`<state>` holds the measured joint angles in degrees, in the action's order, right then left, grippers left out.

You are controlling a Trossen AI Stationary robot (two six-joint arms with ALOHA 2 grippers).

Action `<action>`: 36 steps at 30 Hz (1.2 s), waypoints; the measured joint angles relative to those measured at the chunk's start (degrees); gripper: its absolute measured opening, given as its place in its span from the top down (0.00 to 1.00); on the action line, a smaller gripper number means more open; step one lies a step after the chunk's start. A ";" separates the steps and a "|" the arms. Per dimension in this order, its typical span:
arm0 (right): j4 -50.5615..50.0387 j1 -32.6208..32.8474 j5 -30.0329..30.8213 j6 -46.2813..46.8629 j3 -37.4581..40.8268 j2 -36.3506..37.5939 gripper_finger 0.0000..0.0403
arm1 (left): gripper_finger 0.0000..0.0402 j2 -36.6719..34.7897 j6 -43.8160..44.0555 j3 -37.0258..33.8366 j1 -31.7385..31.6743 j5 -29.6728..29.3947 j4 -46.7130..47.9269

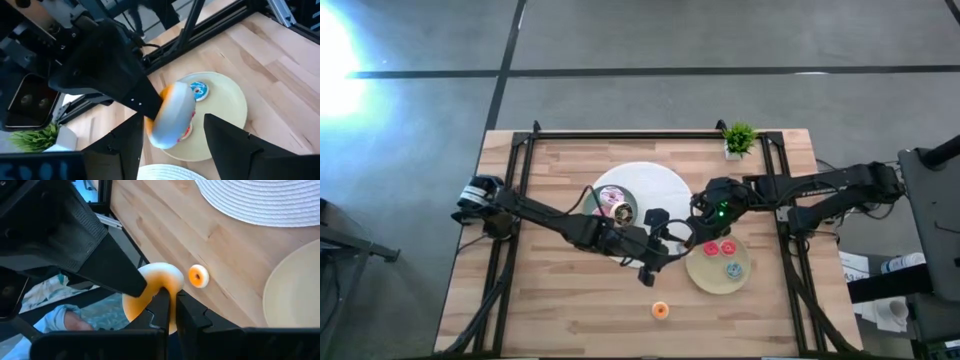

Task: Pick & Place donuts
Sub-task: Put the small white donut on the brown plate

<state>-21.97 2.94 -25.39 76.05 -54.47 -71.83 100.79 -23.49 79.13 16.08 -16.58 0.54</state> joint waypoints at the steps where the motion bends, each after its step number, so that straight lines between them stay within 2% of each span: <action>1: -0.05 0.00 0.00 0.04 0.01 0.00 0.97 | 0.56 0.03 0.00 0.00 0.00 -0.06 -0.17; 13: 0.03 0.00 1.81 -0.05 0.05 0.00 0.97 | 0.90 0.14 -0.44 0.00 0.00 -1.07 -1.55; 17: -0.08 0.04 3.89 -1.08 0.05 0.07 0.96 | 0.98 0.14 -0.42 0.00 -0.06 -1.16 -1.47; 21: -0.14 0.04 4.75 -2.59 0.05 0.07 0.88 | 0.99 0.14 0.09 0.00 -0.04 -1.33 -1.29; 29: -0.53 0.00 8.81 -6.82 -0.29 2.22 0.63 | 0.99 0.14 6.52 -0.02 0.00 0.20 1.09; 32: -2.64 0.01 13.41 -9.71 -0.37 4.90 0.57 | 0.99 0.16 11.97 -0.02 0.00 2.16 1.18; 36: -11.56 0.51 24.66 -13.58 -1.99 10.62 0.54 | 0.99 0.16 23.05 -0.02 -0.46 8.32 1.14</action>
<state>-33.53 3.45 -0.73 62.47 -56.46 -61.21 100.95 -0.44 79.11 15.61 -8.26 1.68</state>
